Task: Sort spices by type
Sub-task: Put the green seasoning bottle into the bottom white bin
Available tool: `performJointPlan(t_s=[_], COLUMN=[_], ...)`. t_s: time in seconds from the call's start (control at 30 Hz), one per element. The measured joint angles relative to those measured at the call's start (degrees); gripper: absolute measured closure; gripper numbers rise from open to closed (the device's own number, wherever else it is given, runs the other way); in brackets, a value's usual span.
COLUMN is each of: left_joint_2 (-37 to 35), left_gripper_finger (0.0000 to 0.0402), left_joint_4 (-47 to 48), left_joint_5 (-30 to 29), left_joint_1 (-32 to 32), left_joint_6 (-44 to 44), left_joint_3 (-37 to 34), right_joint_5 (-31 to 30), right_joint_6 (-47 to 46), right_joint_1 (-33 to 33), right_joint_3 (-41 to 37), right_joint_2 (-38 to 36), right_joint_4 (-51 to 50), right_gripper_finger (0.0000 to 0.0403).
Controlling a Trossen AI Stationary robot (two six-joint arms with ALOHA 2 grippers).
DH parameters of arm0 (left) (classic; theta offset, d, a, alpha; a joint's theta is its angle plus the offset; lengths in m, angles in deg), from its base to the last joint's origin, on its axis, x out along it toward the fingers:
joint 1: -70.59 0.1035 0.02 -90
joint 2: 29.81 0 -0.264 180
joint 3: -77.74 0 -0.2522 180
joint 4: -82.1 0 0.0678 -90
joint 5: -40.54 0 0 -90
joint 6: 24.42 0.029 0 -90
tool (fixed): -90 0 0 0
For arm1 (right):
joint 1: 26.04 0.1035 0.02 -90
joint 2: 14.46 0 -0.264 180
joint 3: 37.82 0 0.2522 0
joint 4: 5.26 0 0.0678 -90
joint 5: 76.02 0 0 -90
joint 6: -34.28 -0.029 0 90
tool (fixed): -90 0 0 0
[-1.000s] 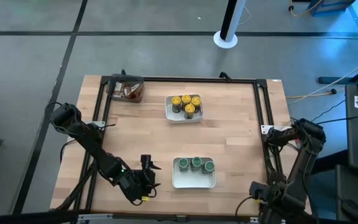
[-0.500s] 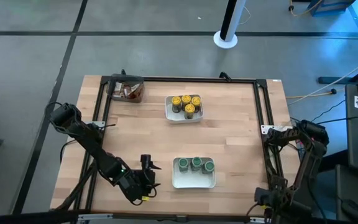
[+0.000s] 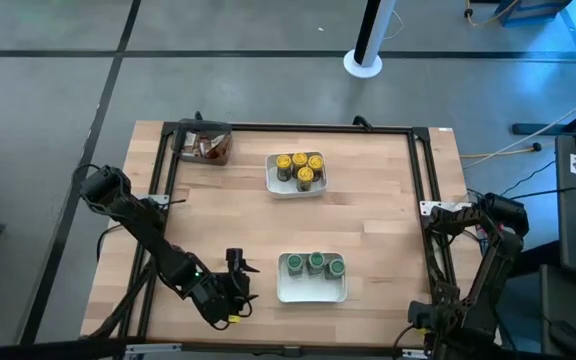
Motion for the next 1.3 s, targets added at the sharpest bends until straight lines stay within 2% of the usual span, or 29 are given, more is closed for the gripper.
performJointPlan(t_s=[0.47,0.6,0.83,1.07,1.3], left_joint_2=[0.00,0.00,0.00,0.00,0.00], left_gripper_finger=[0.0117,0.0117,0.0117,0.0117,0.0117], left_joint_4=[0.39,0.39,0.37,0.35,0.33], left_joint_5=[0.00,-0.02,-0.02,-0.02,-0.02], left_joint_1=[0.00,0.02,0.04,0.04,0.04], left_joint_6=[0.20,0.20,0.22,0.21,0.04], left_joint_3=[-0.02,-0.02,-0.02,-0.02,-0.02], right_joint_5=[0.46,-0.01,0.40,0.47,-0.10], right_joint_6=[0.04,0.04,0.09,-2.70,-0.58], right_joint_1=[0.00,0.00,-0.05,-1.48,-6.54], right_joint_3=[-3.54,-3.54,-3.50,-3.47,-2.95], right_joint_2=[0.00,0.00,0.00,0.00,-0.98], right_joint_4=[3.18,3.37,3.54,4.14,3.87], right_gripper_finger=[0.0074,0.0109,0.0202,0.0203,0.0203])
